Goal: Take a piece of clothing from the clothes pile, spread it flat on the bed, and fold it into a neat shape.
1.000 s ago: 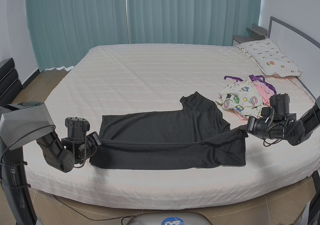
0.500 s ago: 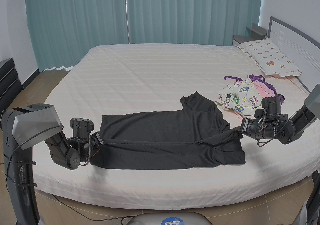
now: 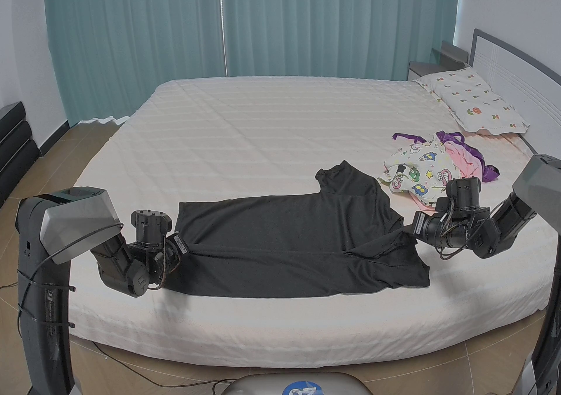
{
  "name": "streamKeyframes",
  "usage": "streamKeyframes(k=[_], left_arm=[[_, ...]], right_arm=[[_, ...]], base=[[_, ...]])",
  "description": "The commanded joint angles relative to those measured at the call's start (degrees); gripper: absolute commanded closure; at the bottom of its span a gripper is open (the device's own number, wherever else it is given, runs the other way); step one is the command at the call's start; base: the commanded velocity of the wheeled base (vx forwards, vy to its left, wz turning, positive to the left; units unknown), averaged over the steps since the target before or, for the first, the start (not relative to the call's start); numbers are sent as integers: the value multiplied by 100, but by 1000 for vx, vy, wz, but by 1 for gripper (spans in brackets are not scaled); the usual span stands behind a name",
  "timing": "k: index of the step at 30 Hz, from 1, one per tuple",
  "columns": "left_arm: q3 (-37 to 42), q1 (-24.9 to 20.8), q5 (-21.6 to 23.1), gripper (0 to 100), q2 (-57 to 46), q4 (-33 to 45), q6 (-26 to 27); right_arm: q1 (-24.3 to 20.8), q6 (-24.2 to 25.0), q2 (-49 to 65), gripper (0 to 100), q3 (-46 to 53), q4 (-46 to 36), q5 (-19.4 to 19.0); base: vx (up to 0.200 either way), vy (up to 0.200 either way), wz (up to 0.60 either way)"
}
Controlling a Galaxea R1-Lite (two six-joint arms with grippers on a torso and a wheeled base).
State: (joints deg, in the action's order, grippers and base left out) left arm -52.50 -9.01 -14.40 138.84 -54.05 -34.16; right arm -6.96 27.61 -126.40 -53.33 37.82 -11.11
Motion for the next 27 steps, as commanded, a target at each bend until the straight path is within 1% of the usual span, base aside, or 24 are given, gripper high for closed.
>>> streamKeyframes(k=[1,2,4,5,6,7,8,9,10,11,12,13,14,16,17,18,21,24,25,27], left_arm=[[-58,22,-2,0,64,-9,-21],[-58,22,-2,0,56,-9,-21],[-58,22,-2,0,56,-9,-21],[12,57,-2,0,-67,-9,-144],[21,66,-2,0,-111,-9,-161],[74,119,-2,0,-322,0,-232],[74,119,-2,0,-322,0,-232],[250,171,7,0,-656,0,-276],[320,171,7,0,-797,0,-276],[346,171,7,0,-841,0,-276],[496,189,16,0,-1087,0,-276],[531,198,16,0,-1140,0,-276],[689,207,86,0,-1395,0,-276],[917,224,236,0,-1729,0,-284],[917,224,236,0,-1729,0,-284],[1164,259,350,0,-2019,-9,-293],[1506,250,359,0,-2221,-88,-363],[1805,180,411,0,-2335,-149,-847],[1832,180,420,0,-2335,-149,-891],[1946,154,631,0,-2326,-149,-1128]], right_arm=[[-42,157,-192,0,-2,7,-6],[-51,271,-192,0,-2,15,3],[-51,271,-192,0,-2,15,3],[-51,763,-77,0,-28,7,21],[-51,816,-42,0,-28,7,21],[-42,1001,81,0,-2,-37,65],[-42,1001,81,0,-2,-37,65],[-51,1299,248,0,42,-81,214],[-60,1449,301,0,51,-99,284],[-69,1493,318,0,60,-99,320],[-130,1774,406,0,78,-116,495],[-148,1827,424,0,78,-116,530],[-200,2134,503,0,78,-134,706],[-236,2512,547,0,78,-134,812],[-236,2512,547,0,78,-134,812],[-244,2837,564,0,121,-196,821],[-323,3075,503,0,218,-248,768],[-315,3251,362,0,209,-204,680],[-315,3251,362,0,209,-213,680],[-315,3251,406,0,271,-213,671]], base=[[0,0,0],[0,0,0],[0,0,0],[0,0,0],[0,0,0],[0,0,0],[0,0,0],[0,0,0],[0,0,0],[0,0,0],[0,0,0],[0,0,0],[0,0,0],[0,0,0],[0,0,0],[0,0,0],[0,0,0],[0,0,0],[0,0,0],[0,0,0]])
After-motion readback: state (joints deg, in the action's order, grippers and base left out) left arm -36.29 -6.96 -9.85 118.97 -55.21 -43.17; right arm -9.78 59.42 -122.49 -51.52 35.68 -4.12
